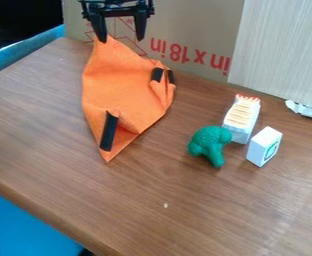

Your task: Unfold the cloth from right to left

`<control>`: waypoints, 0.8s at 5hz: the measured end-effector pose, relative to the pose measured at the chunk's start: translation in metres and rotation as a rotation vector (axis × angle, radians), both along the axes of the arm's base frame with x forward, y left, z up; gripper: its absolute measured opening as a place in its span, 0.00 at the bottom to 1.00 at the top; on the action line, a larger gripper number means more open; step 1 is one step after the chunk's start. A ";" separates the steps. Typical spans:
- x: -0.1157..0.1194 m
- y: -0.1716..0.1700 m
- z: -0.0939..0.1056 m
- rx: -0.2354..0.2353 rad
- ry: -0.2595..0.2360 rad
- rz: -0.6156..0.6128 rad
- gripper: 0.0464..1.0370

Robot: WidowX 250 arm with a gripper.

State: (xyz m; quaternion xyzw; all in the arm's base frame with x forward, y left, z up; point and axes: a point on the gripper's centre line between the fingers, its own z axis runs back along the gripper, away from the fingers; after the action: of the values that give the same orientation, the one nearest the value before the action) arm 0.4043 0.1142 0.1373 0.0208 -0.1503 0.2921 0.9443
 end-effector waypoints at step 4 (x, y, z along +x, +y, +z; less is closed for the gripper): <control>0.007 0.001 -0.050 -0.008 -0.027 0.057 0.96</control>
State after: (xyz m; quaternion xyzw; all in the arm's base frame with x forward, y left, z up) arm 0.4116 0.1155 0.0873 0.0174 -0.1612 0.3196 0.9336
